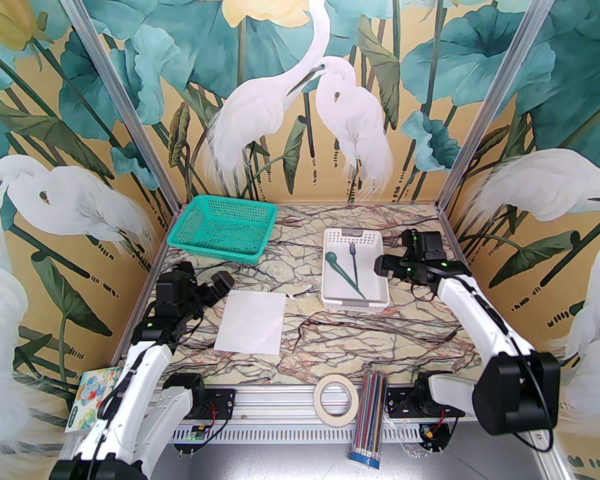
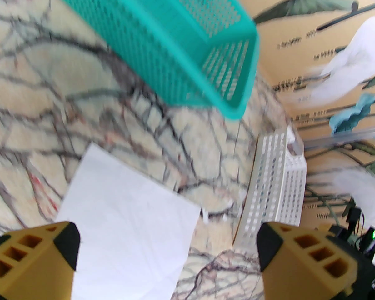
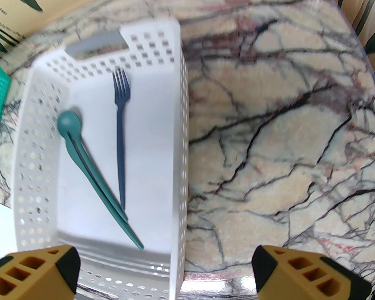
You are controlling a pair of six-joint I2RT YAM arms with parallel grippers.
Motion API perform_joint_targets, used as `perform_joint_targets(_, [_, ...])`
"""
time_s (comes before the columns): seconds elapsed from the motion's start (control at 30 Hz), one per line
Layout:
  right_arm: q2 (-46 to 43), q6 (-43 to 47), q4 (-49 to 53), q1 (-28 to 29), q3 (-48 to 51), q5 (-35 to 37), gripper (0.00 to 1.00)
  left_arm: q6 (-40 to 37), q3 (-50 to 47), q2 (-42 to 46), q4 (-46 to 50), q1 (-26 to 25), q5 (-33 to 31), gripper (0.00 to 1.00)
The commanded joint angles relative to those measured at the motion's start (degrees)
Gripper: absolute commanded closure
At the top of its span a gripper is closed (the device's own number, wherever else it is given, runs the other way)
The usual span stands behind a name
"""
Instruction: Place the utensils on the paper napkin and roll it up
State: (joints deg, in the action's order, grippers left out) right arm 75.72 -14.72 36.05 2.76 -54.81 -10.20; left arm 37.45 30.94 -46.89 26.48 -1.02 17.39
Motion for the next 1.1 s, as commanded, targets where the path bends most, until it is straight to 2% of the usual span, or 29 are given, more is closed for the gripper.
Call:
perform_joint_targets(0.0, [4.36, 2.0, 0.68, 0.31, -3.21, 2.55, 0.01, 3.15, -3.0, -2.91, -1.75, -2.27, 3.35, 0.01])
perform_joint_targets(0.43, [22.66, 4.68, 0.09, 0.18, -12.91, 4.95, 0.01, 3.45, -4.96, -11.73, -6.77, -6.63, 1.96, 0.01])
perform_joint_targets(0.77, [28.38, 6.53, 0.21, -0.53, -16.73, 7.91, 0.01, 2.71, -6.24, -15.8, -7.66, -7.83, -0.07, 0.0])
perform_joint_targets(1.07, [31.2, 9.12, 2.03, -3.48, -19.96, 10.05, 0.01, 2.63, -5.13, -21.29, -8.07, -13.76, -3.68, 0.01])
